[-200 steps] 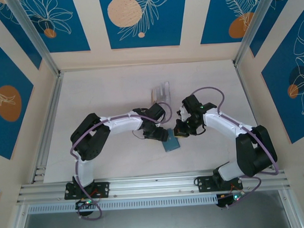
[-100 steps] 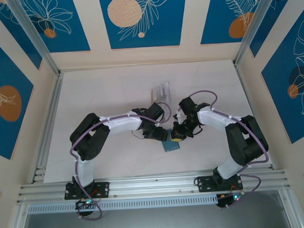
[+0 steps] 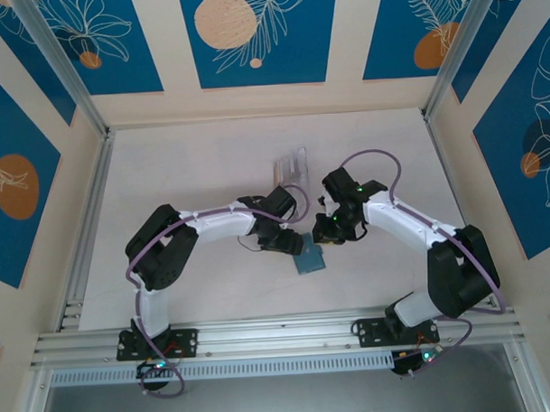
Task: Put the credit cards into the card holder
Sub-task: Close the button on the card holder.
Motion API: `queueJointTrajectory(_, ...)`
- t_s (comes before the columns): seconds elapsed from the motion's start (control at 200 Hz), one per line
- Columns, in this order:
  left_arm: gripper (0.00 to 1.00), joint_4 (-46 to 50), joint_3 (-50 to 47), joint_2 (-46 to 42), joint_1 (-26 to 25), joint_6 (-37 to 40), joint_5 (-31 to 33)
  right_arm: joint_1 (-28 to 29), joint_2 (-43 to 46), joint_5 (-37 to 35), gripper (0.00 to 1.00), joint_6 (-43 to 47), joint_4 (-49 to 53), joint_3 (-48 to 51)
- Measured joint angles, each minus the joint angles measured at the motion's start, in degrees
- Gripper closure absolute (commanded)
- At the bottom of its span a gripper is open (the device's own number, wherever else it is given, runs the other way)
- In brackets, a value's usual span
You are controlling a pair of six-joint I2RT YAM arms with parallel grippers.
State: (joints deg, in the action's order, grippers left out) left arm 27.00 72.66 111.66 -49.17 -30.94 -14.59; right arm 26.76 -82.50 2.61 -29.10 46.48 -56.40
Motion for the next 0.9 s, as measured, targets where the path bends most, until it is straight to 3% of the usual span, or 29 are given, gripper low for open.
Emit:
queueJointTrajectory(0.135,0.41,-0.33,-0.31,-0.17,0.0,0.0,-0.02,0.0,-0.02,-2.4,0.53,-0.96,1.86,-0.57)
queueJointTrajectory(0.355,0.41,-1.14,-0.96,-0.48,0.09,-0.02,-0.2,4.87,-3.21,-5.68,0.49,-1.4,3.96,-5.09)
queueJointTrajectory(0.595,0.41,-1.64,-1.44,-0.61,0.24,-0.07,-0.39,8.44,-10.29,-9.44,0.52,-2.51,5.53,-6.86)
queueJointTrajectory(0.9,0.41,-1.88,-1.55,-0.7,0.33,-0.17,-0.61,9.99,-11.58,-15.56,0.7,-3.39,7.74,-8.52)
